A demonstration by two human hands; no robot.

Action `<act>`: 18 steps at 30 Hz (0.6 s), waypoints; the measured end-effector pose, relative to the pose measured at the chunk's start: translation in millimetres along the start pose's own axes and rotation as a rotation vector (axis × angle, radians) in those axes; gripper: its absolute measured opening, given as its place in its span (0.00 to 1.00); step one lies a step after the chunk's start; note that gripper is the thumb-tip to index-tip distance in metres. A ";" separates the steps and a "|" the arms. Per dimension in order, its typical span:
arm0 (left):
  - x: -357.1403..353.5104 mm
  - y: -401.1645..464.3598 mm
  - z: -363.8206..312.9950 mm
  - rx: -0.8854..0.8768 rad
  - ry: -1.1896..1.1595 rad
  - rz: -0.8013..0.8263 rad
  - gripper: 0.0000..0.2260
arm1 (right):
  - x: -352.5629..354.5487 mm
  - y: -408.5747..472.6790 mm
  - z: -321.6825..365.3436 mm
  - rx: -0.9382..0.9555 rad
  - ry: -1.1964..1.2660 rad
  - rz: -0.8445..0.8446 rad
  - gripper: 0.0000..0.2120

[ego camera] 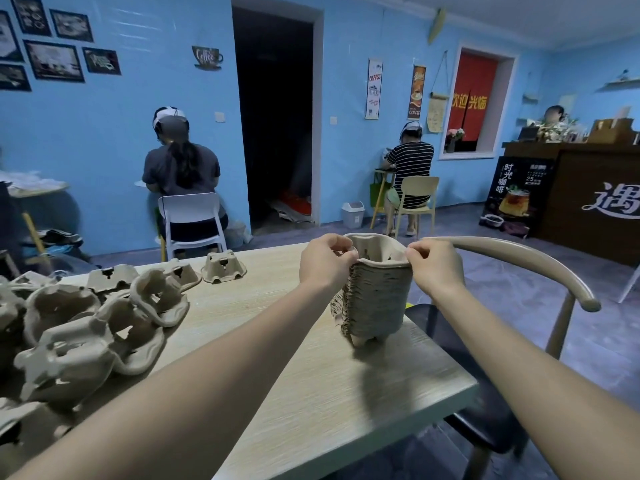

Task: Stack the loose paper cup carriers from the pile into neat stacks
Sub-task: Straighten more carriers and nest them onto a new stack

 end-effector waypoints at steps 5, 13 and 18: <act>-2.9 -3.7 0.9 -0.017 0.080 0.041 0.12 | -1.2 -7.3 3.0 0.023 -0.042 0.021 0.11; 24.5 -26.3 8.9 -0.104 0.205 0.026 0.12 | -10.5 -25.4 30.1 0.181 -0.103 -0.057 0.13; 60.0 -53.1 40.1 -0.079 0.295 0.026 0.12 | -31.5 -57.7 59.7 0.314 -0.061 -0.059 0.09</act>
Point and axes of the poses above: each hand's wrist, its own y-axis towards the middle knuckle, its own x-axis out of the back of the hand, z = x × y, the point moved 8 cm from there along y, towards the middle knuckle, and after that the axes turned 2 degrees about z, right-handed, at the moved point
